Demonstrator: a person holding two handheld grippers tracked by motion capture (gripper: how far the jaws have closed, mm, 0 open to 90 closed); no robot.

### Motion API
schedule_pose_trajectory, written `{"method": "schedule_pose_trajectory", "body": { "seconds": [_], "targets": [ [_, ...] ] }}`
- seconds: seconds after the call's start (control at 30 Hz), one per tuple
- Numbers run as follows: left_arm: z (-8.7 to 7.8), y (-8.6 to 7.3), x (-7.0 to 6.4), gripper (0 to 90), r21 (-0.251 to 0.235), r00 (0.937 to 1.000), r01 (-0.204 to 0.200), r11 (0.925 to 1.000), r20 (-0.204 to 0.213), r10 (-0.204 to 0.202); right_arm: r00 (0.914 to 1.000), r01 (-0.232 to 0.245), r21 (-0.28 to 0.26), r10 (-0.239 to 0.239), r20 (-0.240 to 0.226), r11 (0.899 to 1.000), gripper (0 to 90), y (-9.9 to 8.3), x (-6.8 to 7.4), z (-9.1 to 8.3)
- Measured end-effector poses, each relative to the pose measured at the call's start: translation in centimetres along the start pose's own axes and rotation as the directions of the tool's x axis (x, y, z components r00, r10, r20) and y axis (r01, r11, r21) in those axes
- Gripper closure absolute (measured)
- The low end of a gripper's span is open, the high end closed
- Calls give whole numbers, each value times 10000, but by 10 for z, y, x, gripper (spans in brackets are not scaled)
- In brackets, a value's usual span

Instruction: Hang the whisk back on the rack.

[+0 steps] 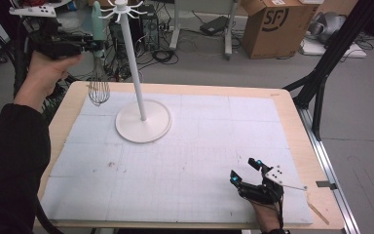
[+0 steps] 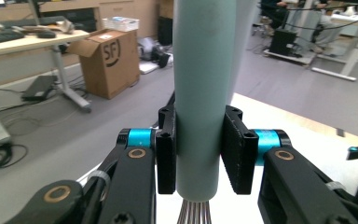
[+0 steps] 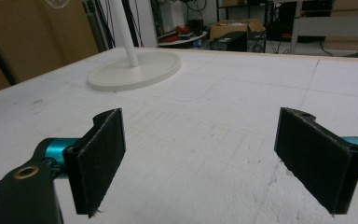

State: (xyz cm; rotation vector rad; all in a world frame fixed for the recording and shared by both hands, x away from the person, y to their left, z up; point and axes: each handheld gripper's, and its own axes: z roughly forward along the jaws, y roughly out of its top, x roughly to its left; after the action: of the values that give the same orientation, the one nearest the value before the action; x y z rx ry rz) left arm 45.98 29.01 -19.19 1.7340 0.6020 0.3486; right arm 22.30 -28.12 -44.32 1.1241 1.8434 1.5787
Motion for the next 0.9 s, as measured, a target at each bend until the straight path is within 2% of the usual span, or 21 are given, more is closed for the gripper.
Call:
{"method": "schedule_pose_trajectory", "body": {
  "seconds": [0.2, 0.27, 0.37, 0.47, 0.73, 0.9],
  "targets": [
    [1, 0, -3, 692, 36, 9998, -68, 10000, 190, 67, 10000, 36, -8, -36, -23, 10000, 154, 0, 0, -1],
    [0, 1, -5, 692, -44, 9984, -237, 9997, 512, 239, 10000, 51, -17, -51, -3, 10000, 155, 0, 0, -1],
    [0, 0, -7, 692, 18, 9984, -235, 9997, 517, 234, 10000, 50, -37, -50, -3, 10000, 155, 0, 0, -1],
    [2, -2, -9, 692, 289, 9984, -199, 9994, 535, 183, 10000, 79, -51, -79, -22, 10000, 155, 1, 1, -2],
    [9, -1, -13, 692, 348, 9977, -253, 9991, 633, 231, 10000, 94, -110, -94, 5, 9999, 155, 1, 2, -3],
    [17, -3, -15, 691, 221, 9976, -202, 9996, 659, 187, 10000, 35, -93, -35, 0, 10000, 155, 2, 2, -5]
  ]
}}
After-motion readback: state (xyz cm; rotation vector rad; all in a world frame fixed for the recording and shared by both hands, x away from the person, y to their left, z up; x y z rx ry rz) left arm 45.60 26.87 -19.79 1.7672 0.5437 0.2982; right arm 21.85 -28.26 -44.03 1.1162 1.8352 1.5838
